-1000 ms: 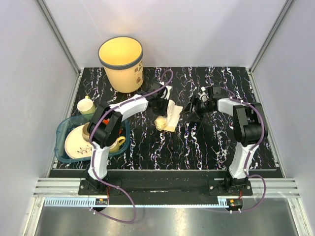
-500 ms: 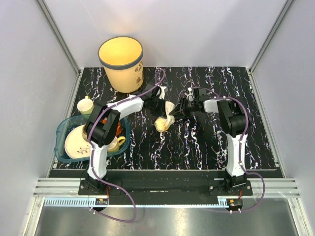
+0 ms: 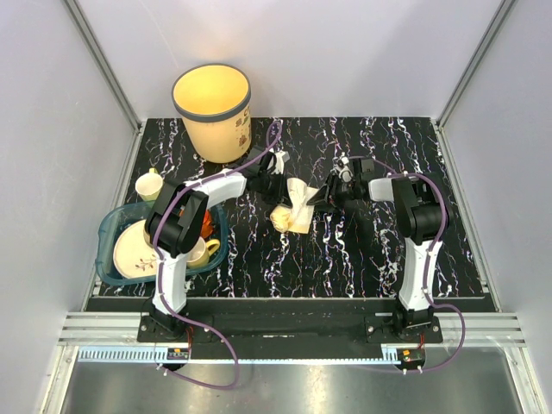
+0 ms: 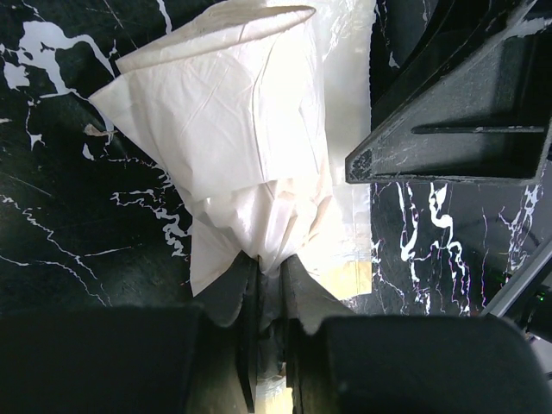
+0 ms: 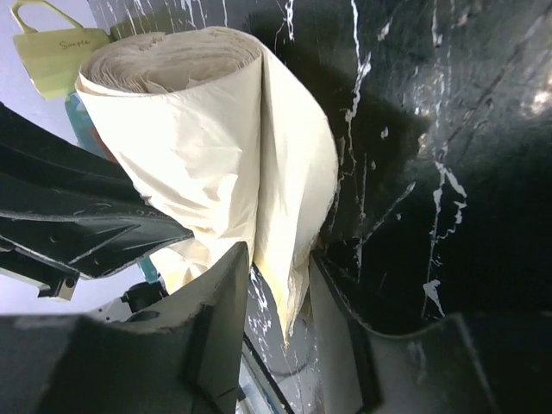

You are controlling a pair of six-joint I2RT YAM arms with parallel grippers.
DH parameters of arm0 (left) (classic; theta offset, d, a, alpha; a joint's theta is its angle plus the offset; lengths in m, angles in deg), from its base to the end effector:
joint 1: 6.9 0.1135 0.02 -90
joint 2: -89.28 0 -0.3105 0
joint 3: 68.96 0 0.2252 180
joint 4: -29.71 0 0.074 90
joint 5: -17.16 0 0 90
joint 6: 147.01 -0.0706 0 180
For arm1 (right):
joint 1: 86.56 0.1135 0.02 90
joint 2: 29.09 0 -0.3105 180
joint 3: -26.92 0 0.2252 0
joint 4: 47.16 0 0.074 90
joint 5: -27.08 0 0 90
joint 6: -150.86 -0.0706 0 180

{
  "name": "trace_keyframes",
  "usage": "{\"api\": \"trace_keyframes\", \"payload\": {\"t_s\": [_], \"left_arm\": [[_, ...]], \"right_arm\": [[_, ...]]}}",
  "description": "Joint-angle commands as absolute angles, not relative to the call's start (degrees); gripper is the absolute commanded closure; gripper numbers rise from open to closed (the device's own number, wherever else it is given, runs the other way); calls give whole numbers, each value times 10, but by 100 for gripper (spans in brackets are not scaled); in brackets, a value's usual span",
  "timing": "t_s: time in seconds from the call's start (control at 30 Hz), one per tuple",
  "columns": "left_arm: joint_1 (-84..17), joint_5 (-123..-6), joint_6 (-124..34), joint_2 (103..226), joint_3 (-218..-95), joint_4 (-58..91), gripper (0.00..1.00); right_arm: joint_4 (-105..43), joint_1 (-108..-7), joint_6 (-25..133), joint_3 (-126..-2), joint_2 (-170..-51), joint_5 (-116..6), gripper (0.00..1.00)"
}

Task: Put the trash bags into the trash bin
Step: Unfold the trash bag at the center of the board.

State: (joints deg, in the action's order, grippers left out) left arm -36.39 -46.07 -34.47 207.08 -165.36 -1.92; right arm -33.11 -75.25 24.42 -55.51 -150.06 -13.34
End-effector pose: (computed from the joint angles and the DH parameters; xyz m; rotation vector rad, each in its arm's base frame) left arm 0.3820 -0.2526 0.1965 0.3649 2.5886 -0.9394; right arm 0.4098 0.1368 0.1443 0.1645 2.5593 1.4174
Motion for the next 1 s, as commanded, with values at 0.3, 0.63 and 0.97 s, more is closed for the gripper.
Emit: {"api": "trace_keyframes", "payload": {"t_s": [0.3, 0.63, 0.97], "left_arm": [[-361, -459, -342, 2042, -1626, -1, 63], [-329, -361, -375, 2027, -1621, -2, 5], [-328, -272, -306, 2042, -1589, 108, 1]], "right_arm": [[-301, -766, 261, -542, -1501, -153, 100], [-156, -777, 368, -580, -1337, -83, 100], [108, -779, 552, -720, -1353, -80, 100]]}}
